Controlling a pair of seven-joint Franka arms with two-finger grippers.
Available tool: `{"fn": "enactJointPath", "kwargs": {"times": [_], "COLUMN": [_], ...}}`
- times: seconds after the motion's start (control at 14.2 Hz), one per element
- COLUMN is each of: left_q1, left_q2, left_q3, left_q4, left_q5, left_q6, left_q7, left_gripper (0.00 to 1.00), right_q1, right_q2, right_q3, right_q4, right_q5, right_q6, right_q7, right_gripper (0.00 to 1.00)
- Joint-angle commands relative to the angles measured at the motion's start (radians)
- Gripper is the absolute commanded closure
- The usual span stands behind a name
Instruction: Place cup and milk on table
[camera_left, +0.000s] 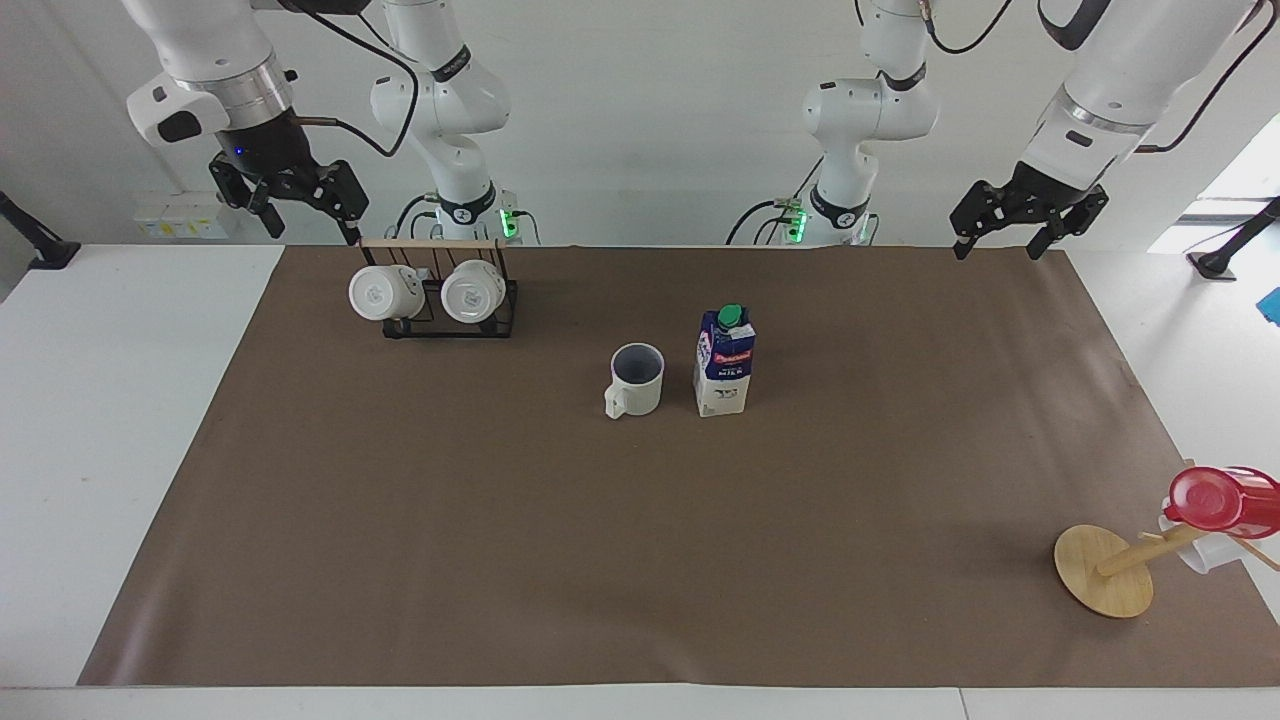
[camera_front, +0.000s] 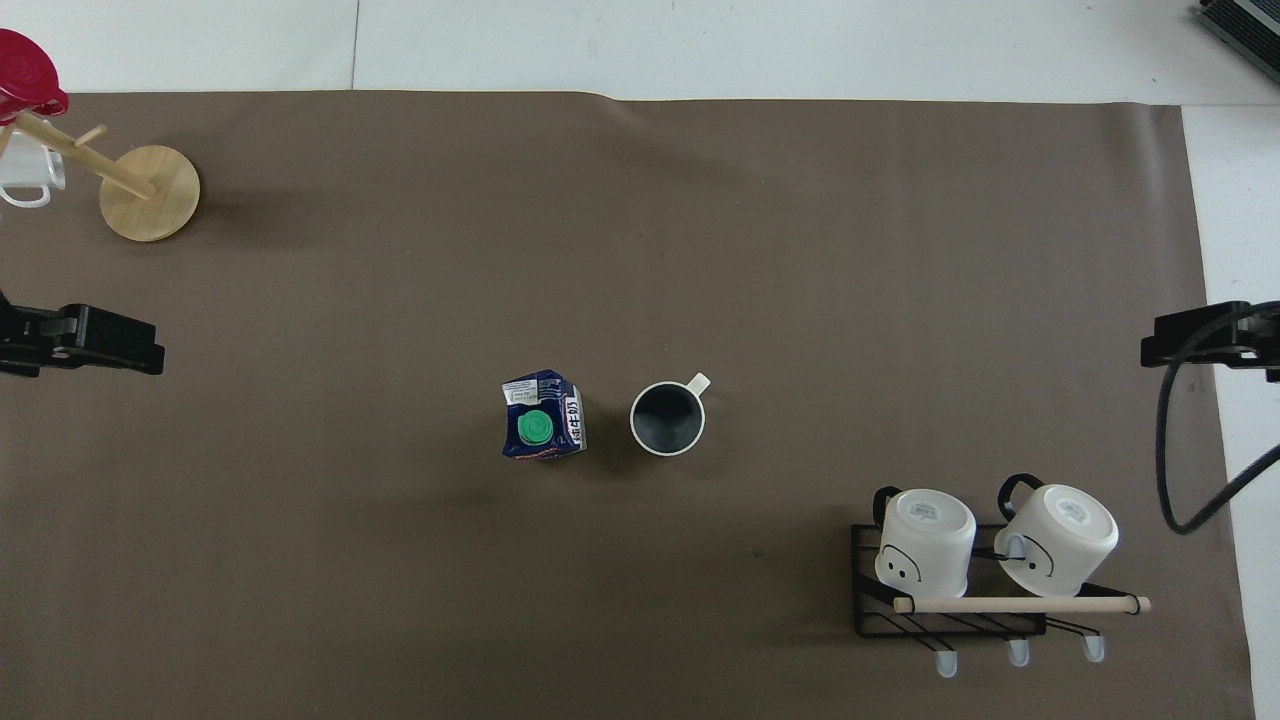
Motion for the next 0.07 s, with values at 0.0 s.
{"fn": "enactJointPath", "kwargs": {"times": [0.0], "left_q1": [0.017], "left_q2": [-0.004], "left_q3": [-0.012], "left_q4": [0.005], "left_q5": [0.006], "left_q6": [-0.019], "left_q7": [0.017], "left_gripper": [0.00], "right_q1": [0.000], "right_q2": [-0.005], "right_q3": [0.000], "right_q4": [-0.005], "right_q5": [0.014], "right_q6": [0.014], "right_q7": [0.009], "right_gripper": [0.00]}}
